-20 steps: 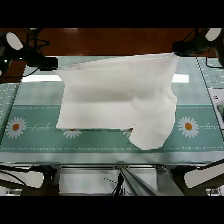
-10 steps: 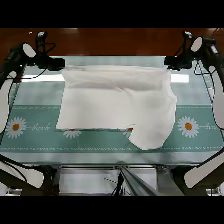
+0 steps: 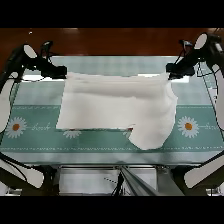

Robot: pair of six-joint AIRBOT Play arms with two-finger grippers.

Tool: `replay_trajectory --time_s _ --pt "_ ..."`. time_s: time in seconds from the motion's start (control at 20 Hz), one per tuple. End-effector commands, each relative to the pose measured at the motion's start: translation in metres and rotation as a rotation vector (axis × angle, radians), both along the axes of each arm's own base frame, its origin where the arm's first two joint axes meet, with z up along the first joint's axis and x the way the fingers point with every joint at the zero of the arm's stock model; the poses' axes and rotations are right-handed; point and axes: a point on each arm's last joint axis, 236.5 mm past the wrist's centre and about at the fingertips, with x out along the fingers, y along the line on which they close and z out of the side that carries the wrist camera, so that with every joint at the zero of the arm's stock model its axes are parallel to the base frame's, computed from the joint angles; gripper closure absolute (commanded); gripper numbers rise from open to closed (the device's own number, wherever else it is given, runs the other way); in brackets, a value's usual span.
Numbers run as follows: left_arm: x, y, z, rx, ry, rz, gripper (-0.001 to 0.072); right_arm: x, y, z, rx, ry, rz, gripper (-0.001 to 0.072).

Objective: Fold the shirts.

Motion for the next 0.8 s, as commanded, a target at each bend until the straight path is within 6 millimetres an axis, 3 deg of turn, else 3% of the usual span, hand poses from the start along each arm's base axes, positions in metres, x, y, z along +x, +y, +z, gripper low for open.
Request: replay_trajectory --time_s 0.0,0.05,0.1,0.15,0.3,0.35,0.45,0.55,0.7,0.75 --pt "-0.023 -0.004 -0.01 -0.017 0.107 -0.023 0.0496 -0.02 0.015 -0.008 0.067 0.105 -0.002 0.0452" --pt "-0.029 -0.002 -0.009 -0.016 0.13 -0.027 0.034 -0.023 0.017 -0.006 0.074 0.106 0.032 0.0376" --pt "-0.035 0.002 -0.006 -0.022 0.164 -0.019 0.025 -0.03 0.015 -0.002 0.062 0.125 0.066 0.0336" --pt "-0.043 0.008 -0.001 -0.029 0.2 -0.01 0.0234 -0.041 0.005 0.003 0.021 0.155 0.098 0.0319" --pt "-0.082 0.032 0.011 -0.064 0.351 0.005 0.0235 -0.075 -0.06 0.034 -0.241 0.25 0.114 0.0273" --pt "-0.098 0.04 0.014 -0.084 0.404 0.016 0.0235 -0.079 -0.068 0.042 -0.24 0.234 0.085 0.0271" --pt "-0.126 0.045 0.016 -0.156 0.45 0.067 0.0234 -0.091 -0.06 0.044 -0.111 0.188 0.031 0.0265" --pt "-0.147 0.039 0.017 -0.288 0.406 0.166 0.0233 -0.109 -0.056 0.034 -0.003 0.128 -0.032 0.023" --pt "-0.198 0.046 -0.001 -0.405 0.399 0.281 0.015 -0.128 -0.051 0.021 0.159 -0.004 -0.158 0.0216" --pt "-0.219 0.048 -0.011 -0.432 0.446 0.32 0.008 -0.13 -0.047 0.021 0.217 -0.058 -0.181 0.0216"
